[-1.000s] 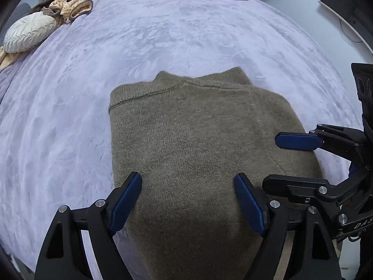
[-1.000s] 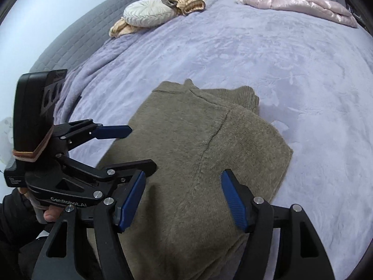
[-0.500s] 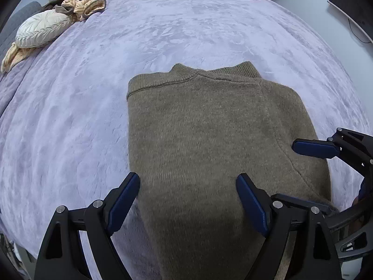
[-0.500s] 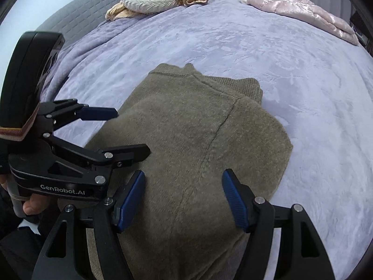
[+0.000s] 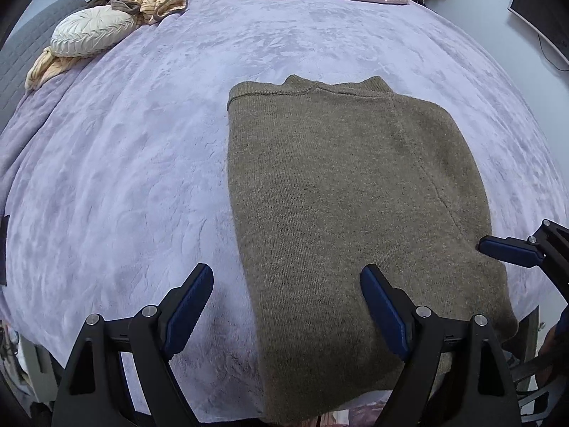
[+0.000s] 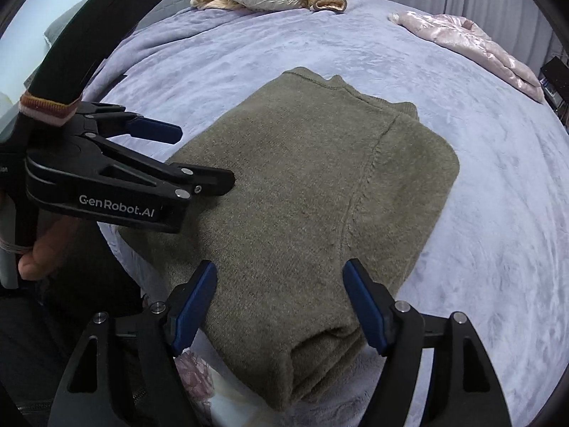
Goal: Fold small clothes
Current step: 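Pull both grippers back from the folded sweater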
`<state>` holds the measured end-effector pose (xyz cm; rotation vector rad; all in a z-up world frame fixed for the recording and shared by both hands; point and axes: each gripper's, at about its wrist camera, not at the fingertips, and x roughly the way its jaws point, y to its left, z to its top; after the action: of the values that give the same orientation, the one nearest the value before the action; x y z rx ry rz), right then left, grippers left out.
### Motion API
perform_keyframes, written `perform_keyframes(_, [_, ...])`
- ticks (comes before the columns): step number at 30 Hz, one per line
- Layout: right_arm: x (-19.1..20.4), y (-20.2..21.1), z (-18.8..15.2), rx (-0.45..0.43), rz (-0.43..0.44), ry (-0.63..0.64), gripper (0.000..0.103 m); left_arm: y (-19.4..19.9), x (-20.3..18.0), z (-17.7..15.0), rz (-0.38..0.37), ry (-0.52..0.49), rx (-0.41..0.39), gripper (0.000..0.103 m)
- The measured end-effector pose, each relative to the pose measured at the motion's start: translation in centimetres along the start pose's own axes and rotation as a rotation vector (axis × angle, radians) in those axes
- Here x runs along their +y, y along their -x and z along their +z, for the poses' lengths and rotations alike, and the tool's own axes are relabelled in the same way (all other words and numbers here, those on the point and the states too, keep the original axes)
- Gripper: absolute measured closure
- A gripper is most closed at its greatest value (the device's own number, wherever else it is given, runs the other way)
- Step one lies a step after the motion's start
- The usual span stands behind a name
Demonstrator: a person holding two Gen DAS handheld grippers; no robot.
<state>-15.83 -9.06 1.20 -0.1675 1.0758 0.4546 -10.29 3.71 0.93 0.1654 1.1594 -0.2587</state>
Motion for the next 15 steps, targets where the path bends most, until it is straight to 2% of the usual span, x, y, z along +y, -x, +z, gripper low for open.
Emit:
perform_keyframes(6, [0.3, 1.7, 0.2, 0.012, -0.125, -0.030, 0.025, 2.1, -0.3, -0.8, 0.018, 0.025, -0.084, 0.017])
perform_keyframes(10, [0.7, 2.3, 0.4, 0.014, -0.161, -0.032, 0.025, 2.6, -0.4, -1.2, 0.025, 0.034, -0.089, 0.017])
perform_keyframes(15, [1.7, 2.3, 0.4, 0.024, -0.194, -0.002, 0.025, 3.0, -0.3, -1.7, 0.072, 0.053, -0.102, 0.017])
